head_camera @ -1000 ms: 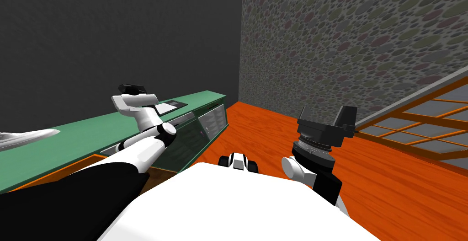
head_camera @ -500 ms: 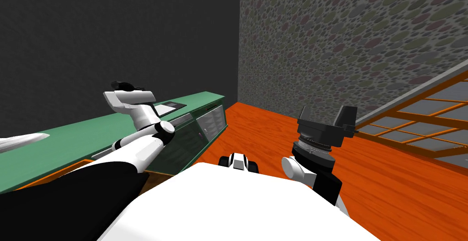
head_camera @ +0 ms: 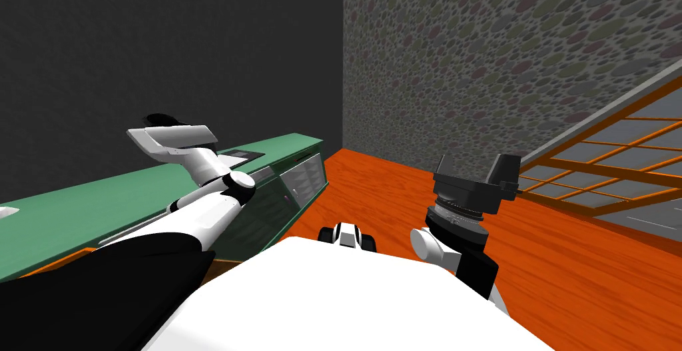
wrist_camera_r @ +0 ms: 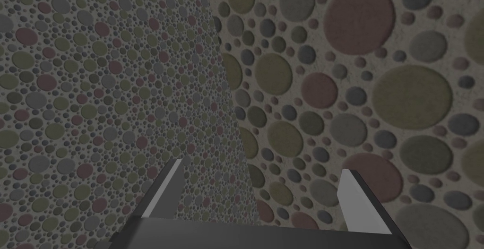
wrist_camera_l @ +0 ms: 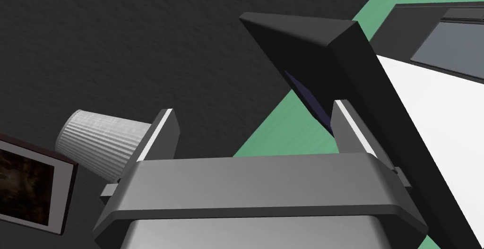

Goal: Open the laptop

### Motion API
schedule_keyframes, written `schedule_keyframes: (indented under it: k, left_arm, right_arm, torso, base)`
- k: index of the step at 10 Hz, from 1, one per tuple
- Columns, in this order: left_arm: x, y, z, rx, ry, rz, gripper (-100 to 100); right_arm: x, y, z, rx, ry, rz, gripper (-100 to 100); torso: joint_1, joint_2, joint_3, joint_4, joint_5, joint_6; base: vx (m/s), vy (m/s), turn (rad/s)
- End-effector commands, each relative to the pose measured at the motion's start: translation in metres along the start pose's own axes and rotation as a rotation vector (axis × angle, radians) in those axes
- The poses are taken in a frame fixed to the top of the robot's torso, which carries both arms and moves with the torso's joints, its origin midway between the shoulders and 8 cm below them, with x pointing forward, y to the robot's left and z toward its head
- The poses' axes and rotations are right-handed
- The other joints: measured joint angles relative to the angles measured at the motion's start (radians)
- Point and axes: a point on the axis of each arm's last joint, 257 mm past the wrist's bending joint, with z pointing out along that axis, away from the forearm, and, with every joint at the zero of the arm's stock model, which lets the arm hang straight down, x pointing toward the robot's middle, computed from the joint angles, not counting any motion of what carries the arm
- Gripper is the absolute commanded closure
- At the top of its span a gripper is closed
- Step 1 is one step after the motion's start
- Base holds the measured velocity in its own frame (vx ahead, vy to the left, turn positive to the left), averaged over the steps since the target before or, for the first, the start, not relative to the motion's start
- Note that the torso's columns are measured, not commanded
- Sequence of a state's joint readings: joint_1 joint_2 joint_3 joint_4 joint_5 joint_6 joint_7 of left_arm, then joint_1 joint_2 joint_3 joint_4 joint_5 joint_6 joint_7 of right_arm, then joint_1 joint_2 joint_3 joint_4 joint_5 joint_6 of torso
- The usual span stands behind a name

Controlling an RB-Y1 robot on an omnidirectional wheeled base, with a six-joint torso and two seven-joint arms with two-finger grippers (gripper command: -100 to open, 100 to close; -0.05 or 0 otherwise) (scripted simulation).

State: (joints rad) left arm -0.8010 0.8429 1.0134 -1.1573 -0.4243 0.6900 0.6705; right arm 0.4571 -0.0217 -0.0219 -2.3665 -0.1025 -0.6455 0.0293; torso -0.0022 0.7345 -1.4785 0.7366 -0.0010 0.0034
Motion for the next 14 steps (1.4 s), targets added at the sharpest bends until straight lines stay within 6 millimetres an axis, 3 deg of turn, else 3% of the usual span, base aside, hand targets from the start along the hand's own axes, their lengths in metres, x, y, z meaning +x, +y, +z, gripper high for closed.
schedule_keyframes:
  k: [1,2,3,8,9,10,14]
  left_arm:
    - [-0.001,-0.004,0.000,-0.001,-0.006,-0.006,-100]
    - [-0.001,-0.002,0.000,-0.001,-0.004,-0.006,-100]
    - [-0.001,-0.003,0.000,-0.001,-0.004,-0.006,100]
    - [-0.004,0.006,0.003,-0.057,-0.066,0.228,100]
    - [-0.003,0.005,0.002,-0.048,-0.056,0.196,100]
    - [-0.014,0.006,0.003,-0.061,-0.090,0.236,-100]
    - [-0.039,0.007,0.004,-0.083,-0.162,0.306,-100]
  right_arm:
    - [0.000,0.000,0.000,0.000,0.000,0.000,0]
    - [0.000,0.000,0.000,0.000,0.000,0.000,0]
    - [0.000,0.000,0.000,0.000,0.000,0.000,0]
    - [0.000,0.000,0.000,0.000,0.000,0.000,0]
    - [0.000,0.000,0.000,0.000,0.000,0.000,0]
    - [0.000,0.000,0.000,0.000,0.000,0.000,0]
    - [0.000,0.000,0.000,0.000,0.000,0.000,0]
  torso:
    - [0.001,0.003,0.002,0.001,0.001,-0.002]
    - [0.008,0.003,0.002,0.001,0.002,-0.003]
    - [0.005,0.004,0.003,0.001,0.003,-0.004]
    - [0.002,0.003,0.002,0.001,0.001,-0.003]
    - [0.003,0.004,0.003,0.002,0.001,-0.003]
    - [0.003,0.006,0.004,0.002,0.001,-0.004]
    - [0.003,0.001,0.001,0.001,0.001,-0.003]
  base:
    - [0.034,0.102,-0.009]
    - [0.023,0.068,-0.011]
    - [0.004,0.010,0.001]
    - [0.069,0.002,-0.041]
    - [0.030,0.008,-0.011]
    - [0.090,-0.055,0.007]
    - [0.157,-0.083,0.009]
